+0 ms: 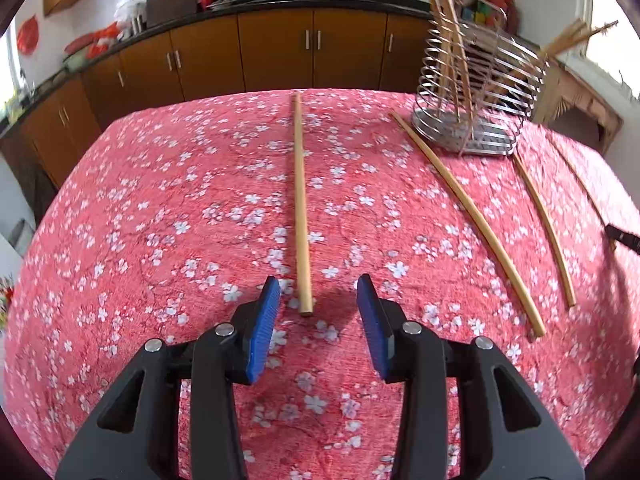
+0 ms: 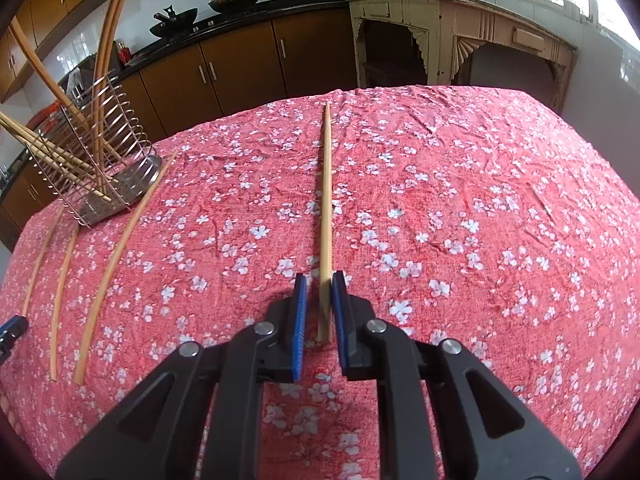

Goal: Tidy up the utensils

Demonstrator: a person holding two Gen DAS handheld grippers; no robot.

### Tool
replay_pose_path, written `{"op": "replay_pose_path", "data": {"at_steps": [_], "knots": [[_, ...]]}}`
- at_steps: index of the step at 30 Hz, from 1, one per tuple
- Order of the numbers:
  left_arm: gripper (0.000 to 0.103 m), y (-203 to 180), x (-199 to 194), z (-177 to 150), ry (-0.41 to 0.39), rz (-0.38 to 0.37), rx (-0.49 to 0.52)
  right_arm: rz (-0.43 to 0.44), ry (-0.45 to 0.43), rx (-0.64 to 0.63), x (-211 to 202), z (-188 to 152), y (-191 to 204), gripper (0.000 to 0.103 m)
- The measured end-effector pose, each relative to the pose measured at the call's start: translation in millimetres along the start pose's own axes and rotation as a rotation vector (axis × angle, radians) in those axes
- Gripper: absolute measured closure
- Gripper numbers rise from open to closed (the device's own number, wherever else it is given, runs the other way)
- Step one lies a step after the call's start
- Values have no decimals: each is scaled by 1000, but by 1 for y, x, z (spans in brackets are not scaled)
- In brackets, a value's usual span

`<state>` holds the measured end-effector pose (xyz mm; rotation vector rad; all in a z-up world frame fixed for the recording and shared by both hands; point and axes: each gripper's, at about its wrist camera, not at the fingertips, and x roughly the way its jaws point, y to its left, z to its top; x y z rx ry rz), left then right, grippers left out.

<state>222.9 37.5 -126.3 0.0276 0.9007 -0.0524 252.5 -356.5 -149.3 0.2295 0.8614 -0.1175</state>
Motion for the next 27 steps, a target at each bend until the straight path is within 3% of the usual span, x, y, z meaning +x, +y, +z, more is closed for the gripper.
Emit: {"op": "replay_pose_path", "data": {"at_steps": [7,11,14,22,27], "knots": [[64,-2,0,0,2,6,13,-20,1,-19,2,3,4,88],[89,0,-1,0,-3,-6,4,-49,3,-30,4,4,6,94],[95,2,-1,0,-3,-9,-7,-36,2,-17,4,4,3,95],[94,-10,-4,-4,0,39,38,-44,2,-22,4,3,4,95],[95,-9,-4,-3,-2,27,40,-41,-5,-22,0,0,2,95]]}}
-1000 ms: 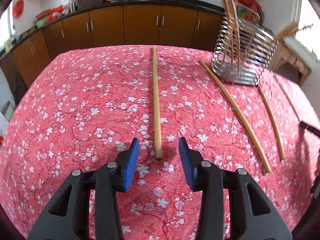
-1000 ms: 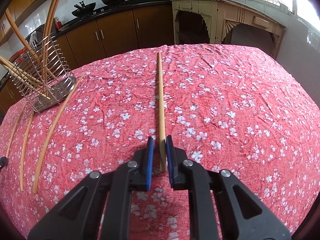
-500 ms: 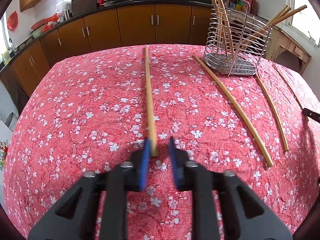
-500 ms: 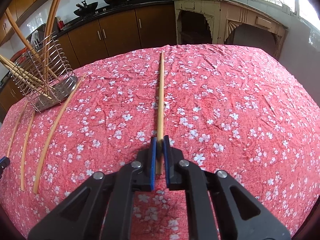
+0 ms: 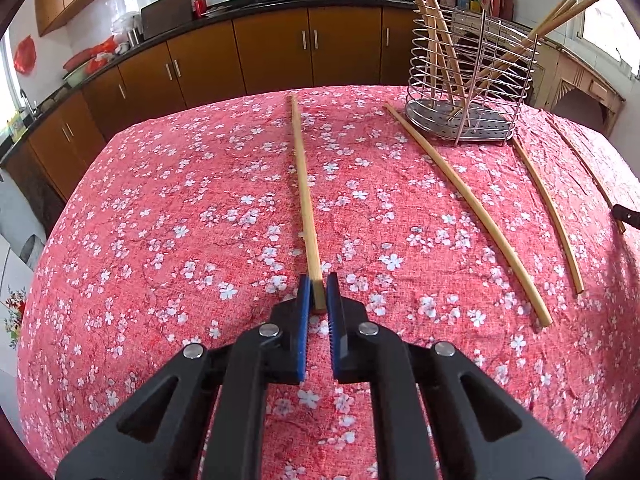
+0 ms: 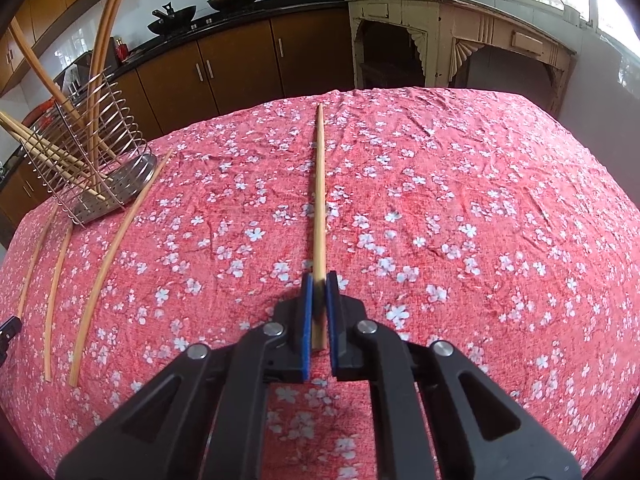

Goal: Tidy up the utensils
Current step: 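Lift chopsticks in both tools up toward the wire holder basket, then lower both held chopsticks into the basket and open both tools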

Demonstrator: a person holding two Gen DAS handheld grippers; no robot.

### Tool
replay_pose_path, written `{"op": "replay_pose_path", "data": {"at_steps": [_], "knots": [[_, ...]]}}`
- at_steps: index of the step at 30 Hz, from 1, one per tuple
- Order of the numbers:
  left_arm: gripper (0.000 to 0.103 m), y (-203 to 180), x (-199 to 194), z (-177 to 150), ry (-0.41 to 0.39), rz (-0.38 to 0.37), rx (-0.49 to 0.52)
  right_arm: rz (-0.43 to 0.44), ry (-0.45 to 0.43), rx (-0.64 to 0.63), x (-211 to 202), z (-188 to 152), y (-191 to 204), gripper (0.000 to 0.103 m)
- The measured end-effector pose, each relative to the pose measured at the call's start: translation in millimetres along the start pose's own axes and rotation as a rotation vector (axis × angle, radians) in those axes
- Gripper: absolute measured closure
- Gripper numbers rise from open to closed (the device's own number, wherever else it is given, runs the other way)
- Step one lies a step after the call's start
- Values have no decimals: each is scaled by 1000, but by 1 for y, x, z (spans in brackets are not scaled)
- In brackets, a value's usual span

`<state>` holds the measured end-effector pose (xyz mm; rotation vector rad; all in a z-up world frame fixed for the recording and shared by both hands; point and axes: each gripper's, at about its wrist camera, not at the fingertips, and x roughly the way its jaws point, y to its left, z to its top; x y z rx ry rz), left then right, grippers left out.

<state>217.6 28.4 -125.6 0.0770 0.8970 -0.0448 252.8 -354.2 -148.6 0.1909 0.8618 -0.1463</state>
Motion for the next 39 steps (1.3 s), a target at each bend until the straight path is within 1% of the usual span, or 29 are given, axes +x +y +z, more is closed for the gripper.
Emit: {"op": "replay_pose_path", "data": {"at_steps": [2,5,8,11,18,19,25,29,35,39], "knots": [[96,6,-5,-1,-17,-20,-22,-1,-41,0,-13,-3,-3,95],[96,12,-22,0,-77,-30,-33,-3,-118,-12,-39,-4,-6,96],[96,18,-48,5,-168,-44,-45,-9,-204,-26,-70,0,-6,96],[96,25,-79,13,-277,-55,-68,-4,-294,-40,-100,5,-3,96],[96,42,-126,39,-450,-68,-155,40,-440,-36,-152,31,4,96],[96,43,-130,41,-465,-66,-160,44,-457,-35,-158,35,6,96],[96,54,-158,61,-563,-47,-181,72,-524,-19,-183,52,8,96],[96,56,-169,71,-609,-37,-179,99,-542,-7,-193,61,8,96],[96,52,-181,75,-649,-29,-165,130,-554,-2,-203,67,10,96],[96,51,-182,76,-655,-36,-161,148,-553,4,-208,68,11,96]]}}
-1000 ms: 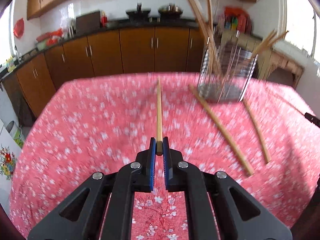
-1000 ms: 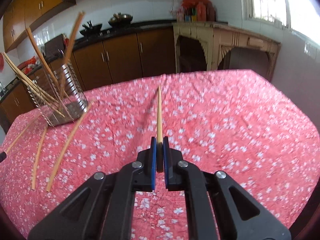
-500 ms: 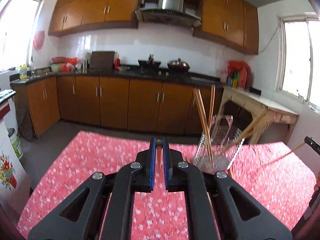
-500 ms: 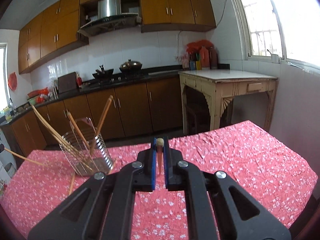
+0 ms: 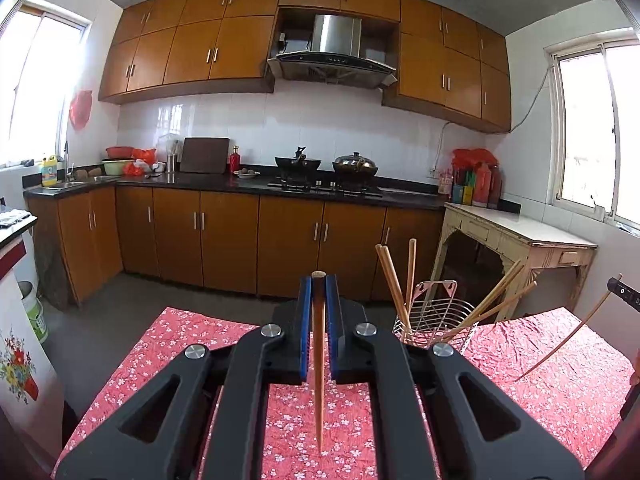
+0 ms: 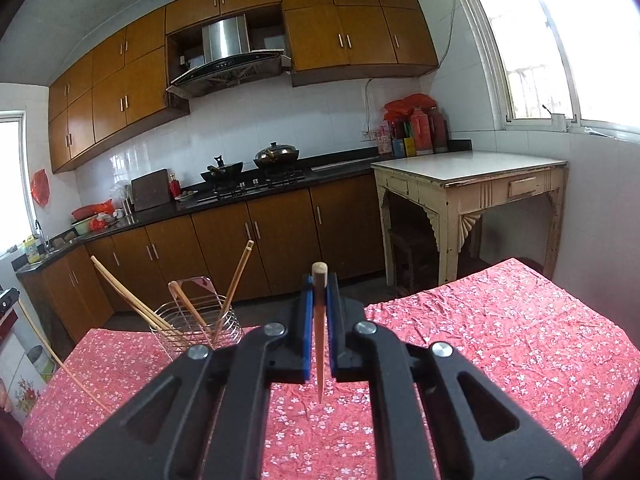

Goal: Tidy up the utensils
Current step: 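Lower both held chopsticks into the basket and open both tools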

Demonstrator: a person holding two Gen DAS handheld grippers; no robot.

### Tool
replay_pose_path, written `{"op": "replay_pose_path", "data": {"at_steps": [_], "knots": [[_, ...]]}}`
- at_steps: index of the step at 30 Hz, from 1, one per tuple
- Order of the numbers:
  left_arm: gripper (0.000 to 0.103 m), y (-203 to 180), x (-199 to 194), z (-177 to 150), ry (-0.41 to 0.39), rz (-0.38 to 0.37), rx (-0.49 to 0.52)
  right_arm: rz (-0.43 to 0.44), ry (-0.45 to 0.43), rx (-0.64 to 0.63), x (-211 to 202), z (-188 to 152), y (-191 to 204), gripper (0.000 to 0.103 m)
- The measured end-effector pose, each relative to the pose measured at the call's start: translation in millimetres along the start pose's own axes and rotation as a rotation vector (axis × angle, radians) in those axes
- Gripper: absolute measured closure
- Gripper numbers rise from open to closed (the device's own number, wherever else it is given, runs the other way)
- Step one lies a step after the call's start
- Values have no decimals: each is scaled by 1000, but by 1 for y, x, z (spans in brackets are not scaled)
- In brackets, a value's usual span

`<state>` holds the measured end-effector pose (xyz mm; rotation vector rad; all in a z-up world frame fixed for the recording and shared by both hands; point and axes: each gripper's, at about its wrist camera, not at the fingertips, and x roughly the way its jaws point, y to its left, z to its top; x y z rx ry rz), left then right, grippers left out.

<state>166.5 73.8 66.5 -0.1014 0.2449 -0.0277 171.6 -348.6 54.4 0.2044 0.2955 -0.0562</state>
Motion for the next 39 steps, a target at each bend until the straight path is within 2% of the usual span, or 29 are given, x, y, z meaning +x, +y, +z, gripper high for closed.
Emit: {"op": "replay_pose_path", "data": {"at_steps": [4,9,16,21,25,30,35,39], "knots": [[96,-1,-2,3,-3,-9,-4,24,5,11,-2,5,0,96],[96,-6,-7,18,-16,-42,-19,77,-24,26,-18,30,2,96],[96,-30,-15,67,-83,-115,-28,147,-137,-8,-48,91,24,96],[96,-58,-12,104,-142,-156,-30,183,-176,-46,-41,129,50,96],[96,-80,2,125,-182,-158,-31,227,-158,-38,-17,147,67,96],[96,-105,34,130,-205,-137,-14,266,-66,-56,35,152,93,96],[96,-118,77,109,-137,-116,4,272,56,-92,95,137,112,96],[96,-117,105,91,-69,-103,-11,265,119,-104,126,123,120,96]]}}
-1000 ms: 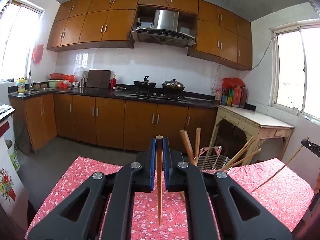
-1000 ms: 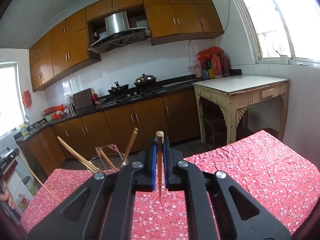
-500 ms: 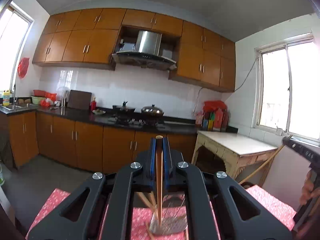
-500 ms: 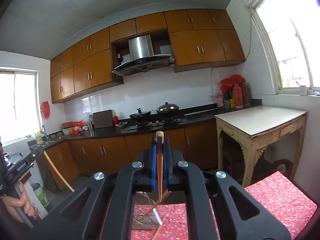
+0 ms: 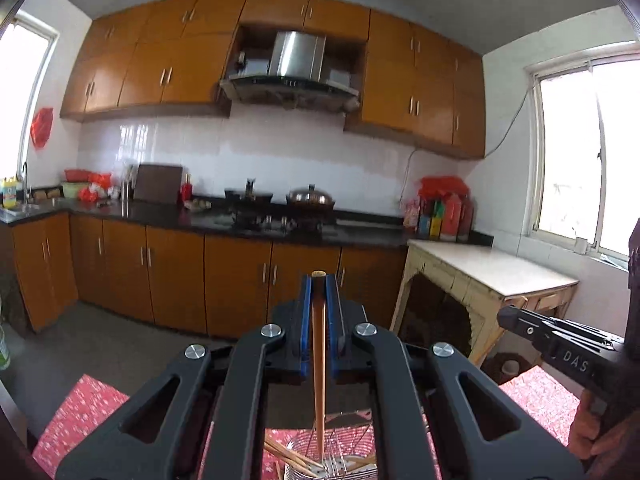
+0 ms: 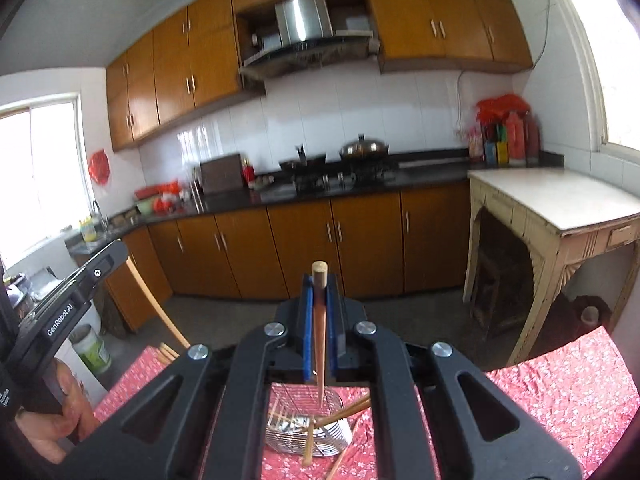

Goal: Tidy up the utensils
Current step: 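Lower both held chopsticks into the basket and open both tools, then move both open tools down toward the remaining chopsticks on the cloth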

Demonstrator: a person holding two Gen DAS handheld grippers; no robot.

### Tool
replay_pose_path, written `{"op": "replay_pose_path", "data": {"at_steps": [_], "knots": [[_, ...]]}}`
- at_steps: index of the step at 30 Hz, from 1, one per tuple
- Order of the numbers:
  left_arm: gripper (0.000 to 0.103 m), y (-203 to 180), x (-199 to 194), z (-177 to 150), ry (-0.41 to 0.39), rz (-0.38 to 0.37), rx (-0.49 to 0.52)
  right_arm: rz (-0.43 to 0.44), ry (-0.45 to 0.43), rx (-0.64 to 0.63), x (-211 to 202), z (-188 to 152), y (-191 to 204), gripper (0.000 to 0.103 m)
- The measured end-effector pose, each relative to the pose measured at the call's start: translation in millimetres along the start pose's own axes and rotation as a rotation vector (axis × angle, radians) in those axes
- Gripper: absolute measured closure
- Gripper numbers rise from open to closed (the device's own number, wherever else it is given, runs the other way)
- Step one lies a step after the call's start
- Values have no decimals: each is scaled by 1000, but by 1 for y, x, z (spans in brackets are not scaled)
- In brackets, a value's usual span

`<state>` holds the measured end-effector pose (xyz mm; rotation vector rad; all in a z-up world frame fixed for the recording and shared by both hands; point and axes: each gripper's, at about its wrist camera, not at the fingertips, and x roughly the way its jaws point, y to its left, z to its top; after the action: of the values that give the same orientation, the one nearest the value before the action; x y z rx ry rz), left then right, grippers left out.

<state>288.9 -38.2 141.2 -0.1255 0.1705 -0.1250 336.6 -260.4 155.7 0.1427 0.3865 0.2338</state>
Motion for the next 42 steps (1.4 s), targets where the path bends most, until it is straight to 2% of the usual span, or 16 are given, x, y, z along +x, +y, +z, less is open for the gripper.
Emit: {"op": "replay_pose_path", "data": {"at_steps": [5,6,7,9,13,17,19,21,24,26,30,35,38,42], "knots": [[96,2,18,-11,46,21,8,-4,32,7,21,-10,-2,94],[96,3,20,-12,55,36,5,-16,30,13,22,-11,-4,90],[96,6,20,-13,59,41,-3,-23,27,18,21,-14,-7,80],[94,9,19,-11,61,41,-13,-45,5,38,13,-18,-17,73],[79,19,6,-9,54,61,-24,-91,-17,108,-4,-24,-47,73],[71,31,-18,-9,51,70,-33,-155,-23,167,-26,-42,-78,72],[66,37,-29,-11,52,63,-45,-200,-13,193,-36,-60,-93,67],[62,46,-48,-20,49,64,-53,-246,11,209,-41,-83,-106,66],[50,58,-71,-47,80,76,-68,-281,76,221,-42,-125,-111,66],[44,63,-79,-74,125,105,-43,-281,135,229,-38,-155,-108,66],[36,68,-80,-127,243,130,-1,-244,252,180,-21,-219,-72,66],[35,76,-72,-182,386,128,-14,-106,436,127,11,-288,-14,66],[35,80,-69,-198,430,134,-33,-69,495,94,27,-310,13,67],[34,88,-74,-203,439,147,-38,-90,514,47,42,-316,31,67]]}}
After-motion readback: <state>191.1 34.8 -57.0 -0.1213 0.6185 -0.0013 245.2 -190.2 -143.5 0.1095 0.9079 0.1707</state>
